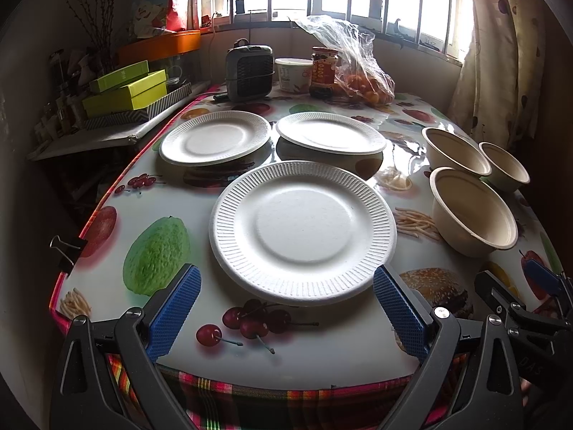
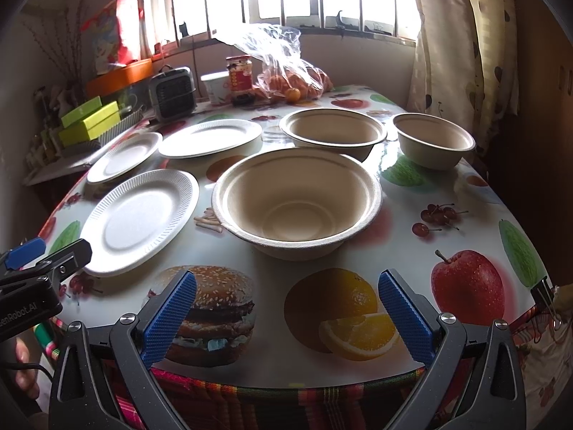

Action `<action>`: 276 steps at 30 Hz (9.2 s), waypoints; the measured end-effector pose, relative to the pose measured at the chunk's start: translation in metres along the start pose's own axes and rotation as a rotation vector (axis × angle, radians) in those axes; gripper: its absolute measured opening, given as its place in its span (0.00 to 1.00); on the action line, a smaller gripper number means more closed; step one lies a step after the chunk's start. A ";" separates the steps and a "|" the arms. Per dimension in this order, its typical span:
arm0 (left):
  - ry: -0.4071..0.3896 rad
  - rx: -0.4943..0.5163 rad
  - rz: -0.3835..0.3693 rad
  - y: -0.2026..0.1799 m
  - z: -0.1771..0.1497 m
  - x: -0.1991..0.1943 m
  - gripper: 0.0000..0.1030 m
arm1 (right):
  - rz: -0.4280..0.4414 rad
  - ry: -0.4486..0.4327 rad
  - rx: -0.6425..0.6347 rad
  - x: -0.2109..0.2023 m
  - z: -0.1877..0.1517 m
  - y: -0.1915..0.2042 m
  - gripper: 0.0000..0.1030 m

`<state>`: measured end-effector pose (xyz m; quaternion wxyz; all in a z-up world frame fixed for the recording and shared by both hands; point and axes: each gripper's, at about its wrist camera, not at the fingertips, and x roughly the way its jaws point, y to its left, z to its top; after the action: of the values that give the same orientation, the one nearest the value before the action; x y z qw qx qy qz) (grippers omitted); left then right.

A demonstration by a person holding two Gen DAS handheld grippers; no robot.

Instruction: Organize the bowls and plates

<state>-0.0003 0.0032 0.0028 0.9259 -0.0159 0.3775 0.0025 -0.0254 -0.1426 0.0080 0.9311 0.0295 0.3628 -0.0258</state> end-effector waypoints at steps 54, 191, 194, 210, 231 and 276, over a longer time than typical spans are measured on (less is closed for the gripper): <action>-0.040 -0.012 0.012 0.010 0.015 -0.009 0.95 | 0.042 -0.056 -0.030 -0.011 0.016 0.007 1.00; 0.251 -0.436 -0.054 0.202 0.140 0.181 0.23 | 0.550 0.381 -0.362 0.285 0.222 0.213 0.16; 0.255 -0.443 -0.058 0.203 0.140 0.180 0.23 | 0.552 0.379 -0.360 0.281 0.222 0.213 0.16; 0.219 -0.435 -0.065 0.203 0.144 0.149 0.23 | 0.573 0.349 -0.341 0.251 0.228 0.208 0.16; 0.202 -0.362 -0.130 0.166 0.131 0.101 0.23 | 0.547 0.307 -0.308 0.176 0.210 0.159 0.16; 0.370 -0.214 -0.236 0.085 0.064 0.085 0.23 | 0.429 0.430 -0.285 0.126 0.131 0.075 0.16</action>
<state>0.1036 0.0896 -0.0128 0.8279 -0.1583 0.5336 -0.0687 0.1612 -0.0811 0.0216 0.8123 -0.0206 0.5362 0.2287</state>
